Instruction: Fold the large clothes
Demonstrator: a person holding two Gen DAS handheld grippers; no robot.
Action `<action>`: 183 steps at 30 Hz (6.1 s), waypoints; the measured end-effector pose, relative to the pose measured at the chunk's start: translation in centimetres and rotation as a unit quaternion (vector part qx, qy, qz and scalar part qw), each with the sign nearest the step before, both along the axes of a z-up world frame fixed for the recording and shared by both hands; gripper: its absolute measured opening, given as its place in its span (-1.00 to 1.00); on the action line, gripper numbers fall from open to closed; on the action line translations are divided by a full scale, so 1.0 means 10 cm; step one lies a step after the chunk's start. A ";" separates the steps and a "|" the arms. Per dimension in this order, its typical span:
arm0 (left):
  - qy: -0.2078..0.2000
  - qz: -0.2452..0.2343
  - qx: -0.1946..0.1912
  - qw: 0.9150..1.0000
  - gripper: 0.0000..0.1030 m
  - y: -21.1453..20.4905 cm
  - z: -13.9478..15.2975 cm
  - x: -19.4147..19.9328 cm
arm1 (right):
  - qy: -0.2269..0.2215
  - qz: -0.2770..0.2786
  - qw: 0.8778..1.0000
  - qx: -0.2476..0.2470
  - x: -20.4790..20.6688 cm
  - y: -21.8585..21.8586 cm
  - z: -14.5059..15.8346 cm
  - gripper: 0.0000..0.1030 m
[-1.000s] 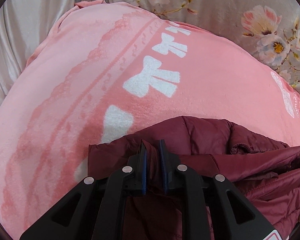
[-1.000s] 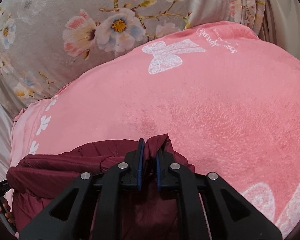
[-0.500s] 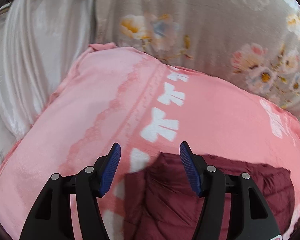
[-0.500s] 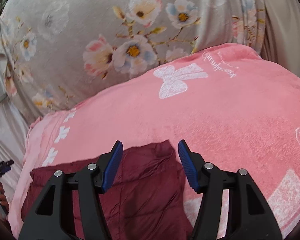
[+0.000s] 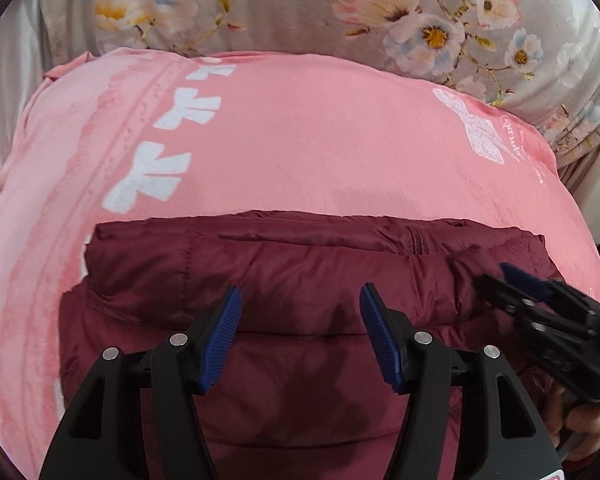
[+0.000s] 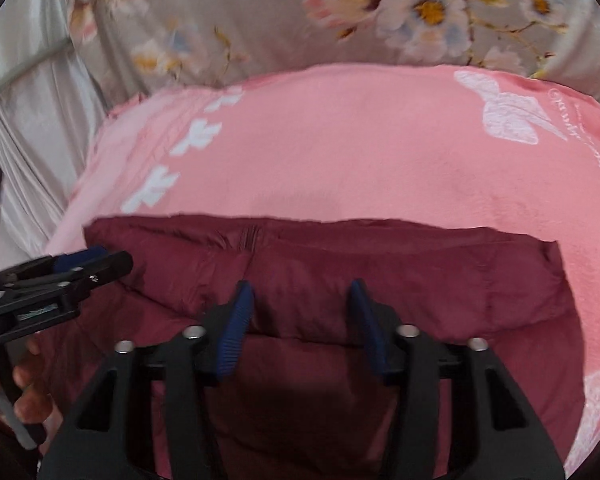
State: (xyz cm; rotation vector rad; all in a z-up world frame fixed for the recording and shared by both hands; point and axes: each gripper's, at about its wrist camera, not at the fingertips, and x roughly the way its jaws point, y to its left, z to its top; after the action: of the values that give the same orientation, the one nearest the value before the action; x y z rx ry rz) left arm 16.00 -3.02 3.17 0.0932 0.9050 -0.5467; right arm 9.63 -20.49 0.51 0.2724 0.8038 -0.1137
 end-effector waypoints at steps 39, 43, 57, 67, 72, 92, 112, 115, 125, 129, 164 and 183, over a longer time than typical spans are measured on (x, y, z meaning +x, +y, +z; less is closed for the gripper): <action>-0.053 0.037 0.038 0.997 0.44 -0.60 -0.49 0.61 | -0.015 -0.042 0.998 0.041 0.63 -0.46 -0.36 -1.00; -0.055 0.040 0.039 0.997 0.45 -0.59 -0.49 0.61 | -0.018 -0.041 0.998 0.043 0.63 -0.47 -0.36 -1.00; -0.049 0.072 0.037 0.996 0.47 0.22 -0.15 0.05 | -0.049 -0.011 0.998 0.038 -0.14 0.15 0.06 -0.92; -0.059 0.082 0.043 0.994 0.69 0.30 -0.49 -0.07 | -0.038 -0.012 0.999 0.002 -0.11 0.41 -0.29 -0.96; -0.071 0.088 0.060 0.992 0.71 0.25 -0.54 -0.08 | -0.036 -0.014 0.999 -0.019 -0.10 0.47 -0.32 -0.97; -0.073 0.085 0.082 0.990 0.69 0.30 -0.49 -0.11 | -0.061 -0.039 0.997 0.033 -0.36 0.15 -0.11 -0.94; -0.119 0.134 0.124 0.976 0.24 0.15 -0.51 -0.04 | -0.021 -0.159 0.983 -0.084 -0.77 -0.81 -0.32 -0.43; -0.117 0.131 0.128 0.976 0.24 0.14 -0.52 -0.01 | -0.021 -0.160 0.983 -0.083 -0.78 -0.81 -0.34 -0.43; -0.115 0.131 0.133 0.976 0.24 0.12 -0.55 0.00 | -0.021 -0.159 0.983 -0.083 -0.77 -0.81 -0.35 -0.42; -0.116 0.131 0.136 0.975 0.25 0.11 -0.56 0.00 | -0.023 -0.160 0.984 -0.079 -0.77 -0.81 -0.35 -0.42; 0.102 0.203 -0.151 0.962 0.65 1.77 -0.56 -0.67 | -0.026 -0.023 0.999 -0.020 -0.86 0.87 -0.45 -0.95; -0.053 0.022 -0.157 0.986 -0.77 0.87 0.93 -1.24 | -0.016 -0.014 0.996 0.086 -1.36 0.53 -0.40 -0.94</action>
State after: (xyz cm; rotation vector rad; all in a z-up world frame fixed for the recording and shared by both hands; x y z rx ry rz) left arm 3.62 5.72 12.42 -0.1823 0.7074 -0.6320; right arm -3.99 -15.16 -3.48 0.4468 0.7783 -0.0665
